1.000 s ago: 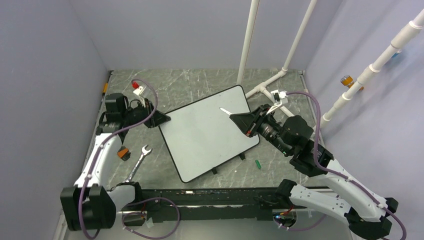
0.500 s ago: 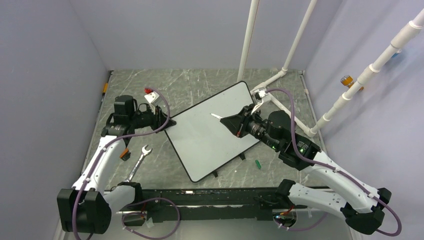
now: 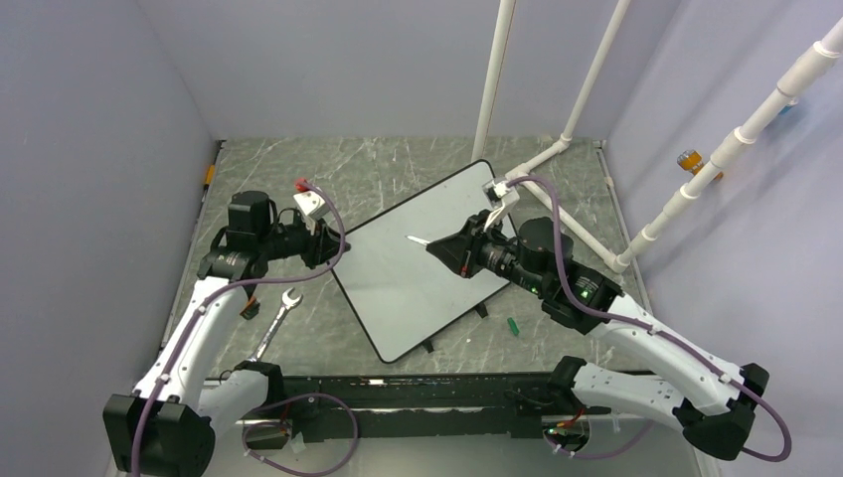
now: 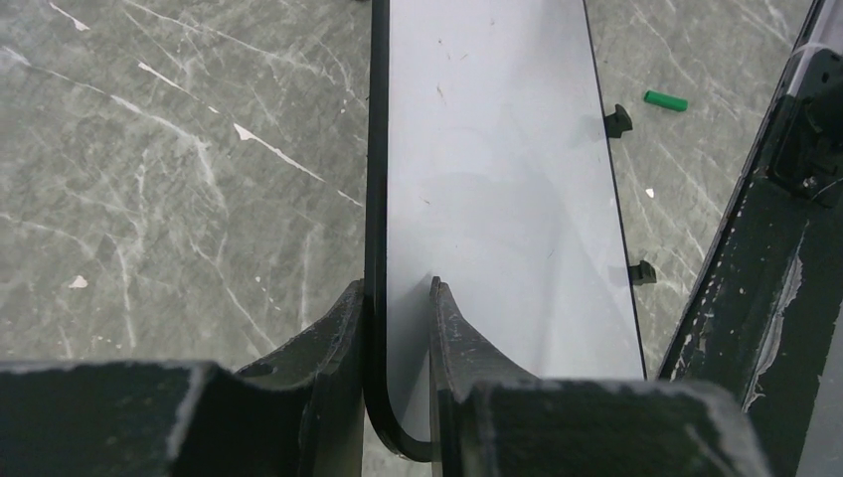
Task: Write a sentence on the whiteboard
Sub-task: Move the whiteboard to the center of the board, then hold the whiteboard at the center of the board, then write a sentence on the whiteboard.
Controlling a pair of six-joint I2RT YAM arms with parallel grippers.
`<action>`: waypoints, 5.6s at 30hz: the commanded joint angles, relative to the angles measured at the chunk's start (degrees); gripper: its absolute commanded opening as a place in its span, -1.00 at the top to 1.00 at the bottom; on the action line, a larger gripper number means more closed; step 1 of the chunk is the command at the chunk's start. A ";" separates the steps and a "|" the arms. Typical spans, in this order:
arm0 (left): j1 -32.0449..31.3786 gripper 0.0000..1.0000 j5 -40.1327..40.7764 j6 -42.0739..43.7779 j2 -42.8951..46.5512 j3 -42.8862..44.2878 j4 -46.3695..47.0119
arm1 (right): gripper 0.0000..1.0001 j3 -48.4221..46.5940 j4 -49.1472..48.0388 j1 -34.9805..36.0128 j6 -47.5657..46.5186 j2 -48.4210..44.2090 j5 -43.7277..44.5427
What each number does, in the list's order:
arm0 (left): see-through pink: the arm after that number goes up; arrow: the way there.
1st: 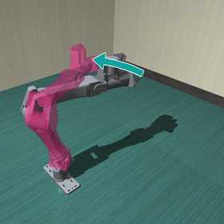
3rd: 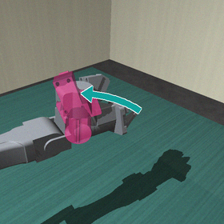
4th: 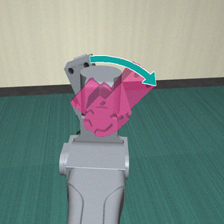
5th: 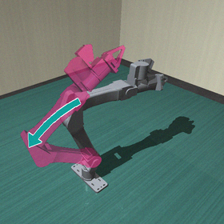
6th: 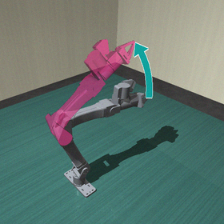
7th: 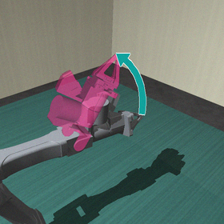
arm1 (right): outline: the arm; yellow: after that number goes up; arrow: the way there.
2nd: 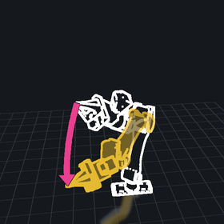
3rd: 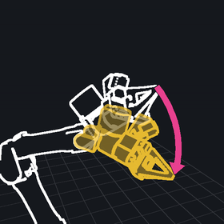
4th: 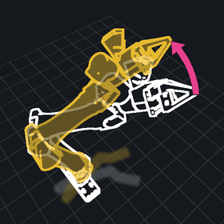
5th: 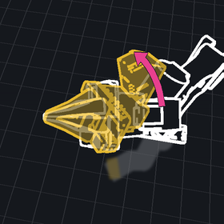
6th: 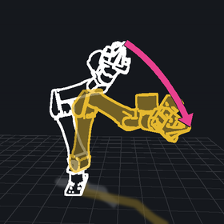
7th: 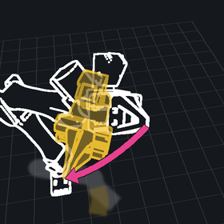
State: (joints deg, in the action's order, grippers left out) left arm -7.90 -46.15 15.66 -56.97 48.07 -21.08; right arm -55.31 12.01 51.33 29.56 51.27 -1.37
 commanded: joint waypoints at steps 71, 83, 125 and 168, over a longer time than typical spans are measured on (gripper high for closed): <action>-3.23 0.23 -14.00 -5.52 -36.78 31.70 -29.87 | 1.00 -5.58 14.03 12.23 -8.07 -2.63 19.25; -5.46 1.00 -8.42 -1.03 -43.46 42.63 -37.03 | 1.00 -4.67 12.99 12.21 -9.84 -2.74 15.15; -6.00 1.00 3.08 -5.69 -37.91 38.06 -27.97 | 1.00 -21.02 1.74 14.38 -14.00 33.28 5.81; -6.07 1.00 2.88 -5.67 -37.86 38.06 -28.19 | 1.00 -21.86 4.96 14.38 -11.38 32.92 4.57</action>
State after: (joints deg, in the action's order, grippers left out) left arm -14.17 -50.28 6.13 -97.21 86.11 -54.70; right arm -72.27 18.50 65.71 18.22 83.57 4.54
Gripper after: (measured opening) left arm 0.034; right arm 0.151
